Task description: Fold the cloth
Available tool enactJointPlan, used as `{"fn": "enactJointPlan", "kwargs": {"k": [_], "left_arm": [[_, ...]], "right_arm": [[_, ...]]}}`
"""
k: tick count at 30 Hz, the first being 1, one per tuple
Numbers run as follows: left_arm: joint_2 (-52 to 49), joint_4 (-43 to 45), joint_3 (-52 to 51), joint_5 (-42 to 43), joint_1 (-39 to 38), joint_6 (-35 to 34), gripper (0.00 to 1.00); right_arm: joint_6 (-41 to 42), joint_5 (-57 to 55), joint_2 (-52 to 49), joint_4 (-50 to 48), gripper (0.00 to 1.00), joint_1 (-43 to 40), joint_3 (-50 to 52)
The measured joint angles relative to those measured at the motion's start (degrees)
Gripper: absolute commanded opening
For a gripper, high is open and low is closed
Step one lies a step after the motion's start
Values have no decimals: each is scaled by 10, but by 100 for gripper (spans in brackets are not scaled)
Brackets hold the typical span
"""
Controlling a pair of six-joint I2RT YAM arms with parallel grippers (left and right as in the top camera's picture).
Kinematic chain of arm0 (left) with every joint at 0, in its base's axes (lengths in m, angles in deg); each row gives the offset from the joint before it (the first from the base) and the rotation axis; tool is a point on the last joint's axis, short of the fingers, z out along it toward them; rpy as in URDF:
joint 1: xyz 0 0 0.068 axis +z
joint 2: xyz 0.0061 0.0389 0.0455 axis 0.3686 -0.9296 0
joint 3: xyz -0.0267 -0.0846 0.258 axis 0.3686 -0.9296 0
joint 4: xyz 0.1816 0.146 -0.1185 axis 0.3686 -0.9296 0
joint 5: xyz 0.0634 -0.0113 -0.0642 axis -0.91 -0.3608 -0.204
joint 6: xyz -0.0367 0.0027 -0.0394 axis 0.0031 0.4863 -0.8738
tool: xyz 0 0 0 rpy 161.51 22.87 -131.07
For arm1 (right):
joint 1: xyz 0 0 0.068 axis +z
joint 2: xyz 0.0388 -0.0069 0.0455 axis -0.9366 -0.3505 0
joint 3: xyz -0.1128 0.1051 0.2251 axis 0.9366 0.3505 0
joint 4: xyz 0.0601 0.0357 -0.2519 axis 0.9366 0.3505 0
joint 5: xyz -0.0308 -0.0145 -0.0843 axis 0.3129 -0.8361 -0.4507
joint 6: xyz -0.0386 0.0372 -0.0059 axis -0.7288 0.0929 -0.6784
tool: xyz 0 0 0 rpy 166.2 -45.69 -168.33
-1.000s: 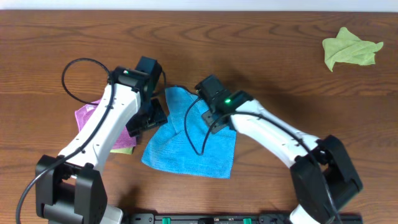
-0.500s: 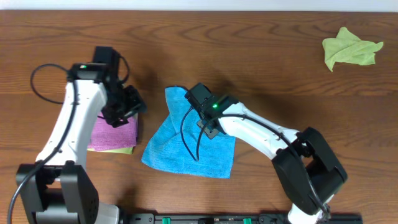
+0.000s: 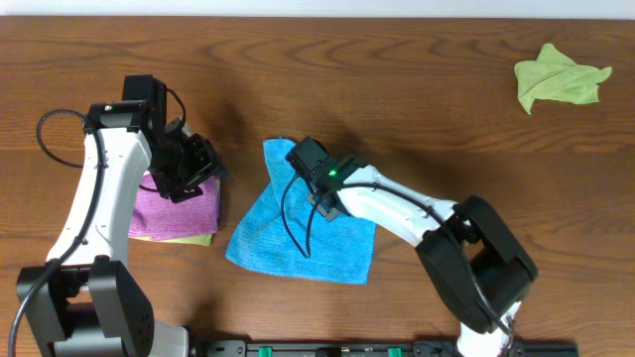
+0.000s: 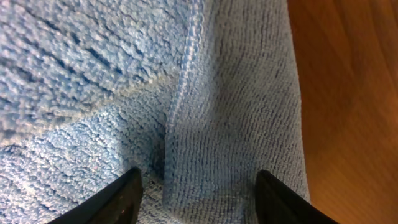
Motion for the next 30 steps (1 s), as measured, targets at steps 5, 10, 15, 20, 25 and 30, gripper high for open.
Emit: {"fn": "enactJointPlan", "kwargs": {"k": [5,10,15,20,25,30], "left_arm": [[0,-6,0,3,0,2,60],[0,-6,0,4,0,2,61],[0,-6,0,5,0,2,61],[0,-6,0,5,0,3,61],[0,-6,0,5,0,7,61],[0,-6,0,5,0,13,61]], "right_arm": [[-1,-1,-4,-16,41,0,-1],[-1,-19,-10,-18,15,0,-2],[-1,-62,-14,4,1,0,-2],[9,-106,-15,26,1,0,-6],[19,-139,-15,35,1,0,-33],[24,-168,-15,39,1,0,-49]]}}
